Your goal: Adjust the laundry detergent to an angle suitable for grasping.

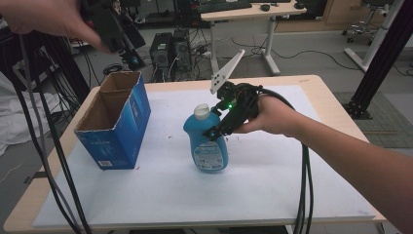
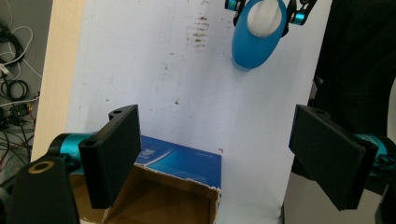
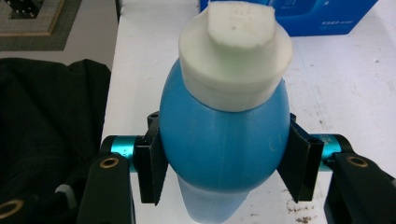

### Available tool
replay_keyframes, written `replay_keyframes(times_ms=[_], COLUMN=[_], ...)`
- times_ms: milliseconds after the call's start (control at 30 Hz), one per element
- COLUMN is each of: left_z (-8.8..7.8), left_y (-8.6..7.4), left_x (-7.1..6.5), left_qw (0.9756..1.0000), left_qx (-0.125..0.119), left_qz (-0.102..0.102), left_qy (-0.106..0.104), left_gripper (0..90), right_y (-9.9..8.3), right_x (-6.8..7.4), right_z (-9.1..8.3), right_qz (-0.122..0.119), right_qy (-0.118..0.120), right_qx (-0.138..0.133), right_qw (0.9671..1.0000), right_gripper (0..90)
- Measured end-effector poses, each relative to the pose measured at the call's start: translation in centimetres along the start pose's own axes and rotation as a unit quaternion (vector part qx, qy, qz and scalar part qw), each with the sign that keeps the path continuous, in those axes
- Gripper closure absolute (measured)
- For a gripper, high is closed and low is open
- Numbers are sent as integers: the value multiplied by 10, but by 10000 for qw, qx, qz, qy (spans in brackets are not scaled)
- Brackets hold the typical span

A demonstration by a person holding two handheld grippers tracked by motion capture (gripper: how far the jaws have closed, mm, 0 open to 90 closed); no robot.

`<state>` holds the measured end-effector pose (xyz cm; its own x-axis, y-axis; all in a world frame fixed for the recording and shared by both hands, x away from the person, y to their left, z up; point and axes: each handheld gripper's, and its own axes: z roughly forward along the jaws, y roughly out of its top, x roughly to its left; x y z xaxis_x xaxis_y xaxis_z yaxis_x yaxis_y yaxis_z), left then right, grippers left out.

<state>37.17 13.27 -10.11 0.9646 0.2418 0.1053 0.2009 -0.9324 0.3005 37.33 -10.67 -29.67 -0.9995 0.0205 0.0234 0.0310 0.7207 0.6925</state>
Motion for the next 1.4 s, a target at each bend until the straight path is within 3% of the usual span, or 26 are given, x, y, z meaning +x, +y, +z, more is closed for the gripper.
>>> replay_keyframes(times_ms=[167, 400, 667, 967, 1167, 1400], left_z=[0, 1, 2, 5, 6, 7], left_y=[1, 1, 3, 7, 8, 8], left_x=[0, -2, -2, -4, -5, -5], left_qw=[10000, 10000, 10000, 9999, 9999, 9999], left_qx=[21, 16, 29, 49, 91, 78], left_qz=[16, 15, 41, 93, 116, 124], left_qy=[-2, -7, -21, -51, -54, -67], left_gripper=[170, 170, 170, 170, 170, 170], right_y=[-3, -8, -14, -16, -14, -11], right_x=[0, -1, -2, 0, 2, 5], right_z=[3, 10, 5, 1, 0, -1], right_qz=[-62, -158, -138, -423, -419, -327], right_qy=[65, 121, 134, 127, 79, 115], right_qx=[-4, 246, 333, 618, 778, 796], right_qw=[10000, 9995, 9993, 9971, 9961, 9962], right_gripper=[414, 413, 412, 408, 399, 264])
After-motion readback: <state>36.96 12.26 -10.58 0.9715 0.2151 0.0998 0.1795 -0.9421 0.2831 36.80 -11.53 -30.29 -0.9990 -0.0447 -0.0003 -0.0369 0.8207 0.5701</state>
